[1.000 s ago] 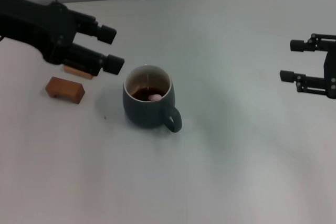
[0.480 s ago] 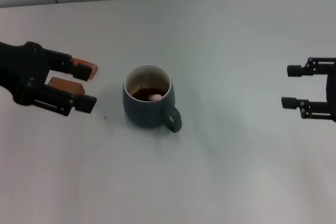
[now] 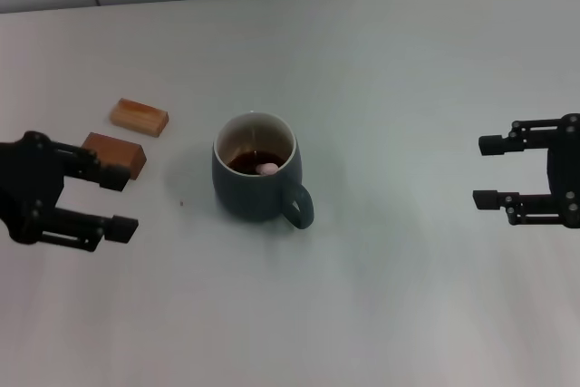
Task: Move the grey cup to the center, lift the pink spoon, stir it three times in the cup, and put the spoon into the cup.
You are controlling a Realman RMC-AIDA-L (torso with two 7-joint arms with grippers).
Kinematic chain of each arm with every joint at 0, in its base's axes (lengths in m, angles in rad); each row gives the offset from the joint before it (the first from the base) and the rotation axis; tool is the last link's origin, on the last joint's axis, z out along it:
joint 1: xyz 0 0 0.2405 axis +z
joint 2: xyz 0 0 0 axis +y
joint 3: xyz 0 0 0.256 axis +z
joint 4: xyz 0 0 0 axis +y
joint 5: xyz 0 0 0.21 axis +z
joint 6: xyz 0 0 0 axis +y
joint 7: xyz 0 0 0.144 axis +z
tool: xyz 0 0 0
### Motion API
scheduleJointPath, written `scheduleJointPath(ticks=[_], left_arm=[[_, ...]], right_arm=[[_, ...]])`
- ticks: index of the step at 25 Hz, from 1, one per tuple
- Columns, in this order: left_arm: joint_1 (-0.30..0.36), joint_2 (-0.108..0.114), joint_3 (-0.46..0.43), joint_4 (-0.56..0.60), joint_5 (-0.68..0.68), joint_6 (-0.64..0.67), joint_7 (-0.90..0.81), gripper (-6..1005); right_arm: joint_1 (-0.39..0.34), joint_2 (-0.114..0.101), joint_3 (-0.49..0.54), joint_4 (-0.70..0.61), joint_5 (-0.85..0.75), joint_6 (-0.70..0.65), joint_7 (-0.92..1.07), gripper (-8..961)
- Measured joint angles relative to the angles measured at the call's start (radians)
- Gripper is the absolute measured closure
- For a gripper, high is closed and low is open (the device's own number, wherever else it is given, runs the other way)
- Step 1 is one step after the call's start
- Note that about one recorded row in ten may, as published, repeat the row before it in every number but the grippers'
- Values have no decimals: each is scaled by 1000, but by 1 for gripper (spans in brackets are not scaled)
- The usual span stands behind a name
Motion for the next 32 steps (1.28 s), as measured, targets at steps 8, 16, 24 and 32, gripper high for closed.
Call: scheduleJointPath(ticks=[8,16,24,32], left_arm=[[61,-53,-88,5,2,-22,231,316],[126,-113,-164,23,18,-66,488,312],[136,-125,-139,18,85,-74,505,311],[116,-124,-117,-25,158,-65,435,309]], right_arm=[[14,-8,-1,26,-16,-8,21,303],[16,-11,1,34,-26,-19,36,302],[16,-17,0,45,-26,-23,36,302],[16,-19,-4,74,-26,-24,16,303]])
